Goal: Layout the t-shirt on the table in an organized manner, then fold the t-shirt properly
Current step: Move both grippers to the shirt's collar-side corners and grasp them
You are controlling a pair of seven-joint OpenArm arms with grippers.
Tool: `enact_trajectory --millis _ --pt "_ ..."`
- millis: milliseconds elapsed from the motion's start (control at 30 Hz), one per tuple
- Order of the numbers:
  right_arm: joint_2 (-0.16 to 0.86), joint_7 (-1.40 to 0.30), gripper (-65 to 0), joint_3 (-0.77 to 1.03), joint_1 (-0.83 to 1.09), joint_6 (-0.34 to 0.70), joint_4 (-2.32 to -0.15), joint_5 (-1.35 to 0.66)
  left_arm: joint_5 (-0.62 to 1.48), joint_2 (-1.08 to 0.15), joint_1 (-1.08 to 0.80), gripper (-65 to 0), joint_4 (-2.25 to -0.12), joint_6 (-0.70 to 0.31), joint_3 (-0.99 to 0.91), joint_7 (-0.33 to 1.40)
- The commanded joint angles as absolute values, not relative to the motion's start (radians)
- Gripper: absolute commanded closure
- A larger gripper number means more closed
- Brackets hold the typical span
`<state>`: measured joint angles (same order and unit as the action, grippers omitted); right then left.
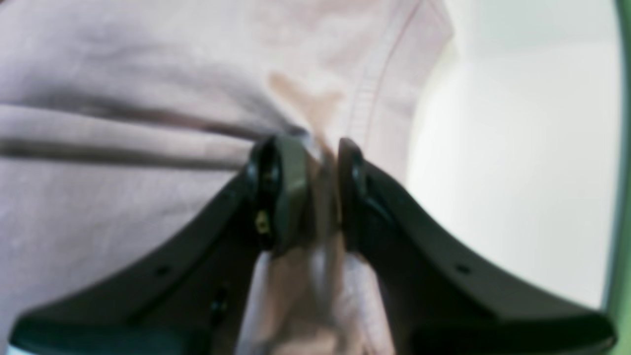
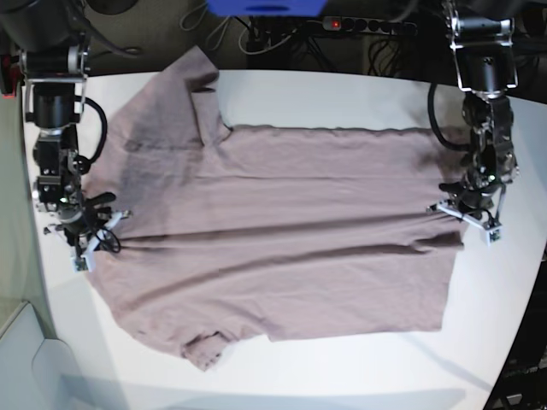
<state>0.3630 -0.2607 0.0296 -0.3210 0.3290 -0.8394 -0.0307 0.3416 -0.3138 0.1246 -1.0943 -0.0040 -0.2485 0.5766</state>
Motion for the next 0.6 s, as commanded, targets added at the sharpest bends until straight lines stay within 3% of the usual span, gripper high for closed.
enact_trajectory --millis 0,300,567 --pt "0.384 -0.407 -13.0 0.030 -0.291 0.305 -0.820 0.047 0.340 -0.297 0.093 -0.4 -1.093 -0.005 -0.243 0.685" --pt "0.401 -0.394 -13.0 0.030 -0.275 0.305 -0.860 0.047 0.346 -0.292 0.024 -0.4 -1.236 -0.005 -0.252 0.759" --pt "0.397 -0.395 -13.1 0.031 -0.108 0.305 -1.253 0.047 0.340 -0.294 -0.038 -0.4 -1.491 -0.004 -0.255 0.846"
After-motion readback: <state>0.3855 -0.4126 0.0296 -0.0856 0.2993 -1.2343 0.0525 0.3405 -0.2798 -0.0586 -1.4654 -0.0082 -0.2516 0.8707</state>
